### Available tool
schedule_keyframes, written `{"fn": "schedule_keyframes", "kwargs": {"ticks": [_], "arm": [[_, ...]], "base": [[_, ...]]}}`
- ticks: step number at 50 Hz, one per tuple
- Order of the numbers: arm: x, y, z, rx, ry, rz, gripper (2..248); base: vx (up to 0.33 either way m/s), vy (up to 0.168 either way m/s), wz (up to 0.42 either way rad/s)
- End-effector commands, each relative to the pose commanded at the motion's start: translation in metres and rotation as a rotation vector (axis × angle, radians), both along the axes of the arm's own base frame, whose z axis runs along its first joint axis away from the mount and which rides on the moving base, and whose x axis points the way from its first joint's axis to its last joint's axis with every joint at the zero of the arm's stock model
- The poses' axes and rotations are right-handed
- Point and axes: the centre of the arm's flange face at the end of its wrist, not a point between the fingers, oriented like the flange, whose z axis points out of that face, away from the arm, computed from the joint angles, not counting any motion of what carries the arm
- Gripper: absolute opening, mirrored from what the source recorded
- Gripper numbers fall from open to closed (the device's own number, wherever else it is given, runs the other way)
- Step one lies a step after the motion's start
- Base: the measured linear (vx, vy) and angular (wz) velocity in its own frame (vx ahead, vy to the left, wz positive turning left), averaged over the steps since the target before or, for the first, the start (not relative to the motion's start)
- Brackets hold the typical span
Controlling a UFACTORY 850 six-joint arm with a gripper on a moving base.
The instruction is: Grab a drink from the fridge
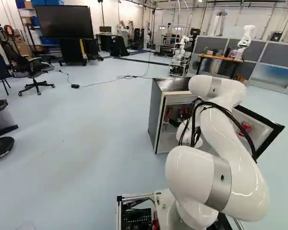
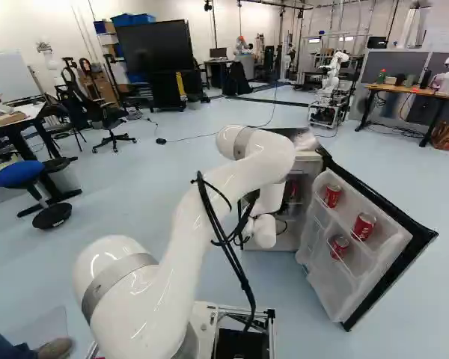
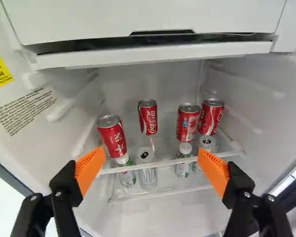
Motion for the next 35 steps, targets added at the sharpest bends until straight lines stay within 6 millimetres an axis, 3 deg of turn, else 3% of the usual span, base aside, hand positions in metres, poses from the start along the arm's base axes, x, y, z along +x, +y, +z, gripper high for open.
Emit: {"fn": "schedule_keyframes", "kwargs": {"ticks": [35], "arm": [[0.04,-0.03,-0.017,-0.049,-0.075,-0.036,247]], "base": [[0.0,0.0,0.0]]}}
